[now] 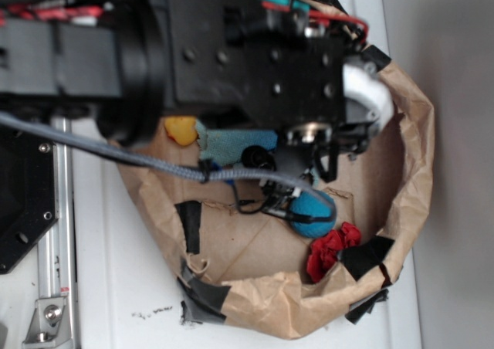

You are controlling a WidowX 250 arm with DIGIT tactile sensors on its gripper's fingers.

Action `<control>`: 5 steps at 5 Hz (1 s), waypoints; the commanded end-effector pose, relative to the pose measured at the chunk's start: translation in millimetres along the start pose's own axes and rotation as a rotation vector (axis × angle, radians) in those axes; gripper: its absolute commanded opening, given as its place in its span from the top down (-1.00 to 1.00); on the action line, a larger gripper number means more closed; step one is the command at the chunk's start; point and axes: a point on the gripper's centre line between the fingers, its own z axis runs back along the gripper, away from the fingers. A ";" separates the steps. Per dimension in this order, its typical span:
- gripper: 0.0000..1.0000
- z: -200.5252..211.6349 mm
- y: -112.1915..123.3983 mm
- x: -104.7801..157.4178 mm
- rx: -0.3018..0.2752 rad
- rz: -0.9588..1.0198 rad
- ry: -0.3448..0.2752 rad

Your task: Grab the blue cloth.

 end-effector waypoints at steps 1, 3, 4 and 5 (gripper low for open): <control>-1.00 22.0 -43.0 2.2 -0.230 -0.034 -0.100; -1.00 2.1 -41.2 -0.5 -0.143 -0.042 -0.040; -1.00 -13.4 -28.3 2.6 -0.112 -0.021 -0.013; 0.90 -21.4 -22.5 1.8 -0.118 0.031 -0.016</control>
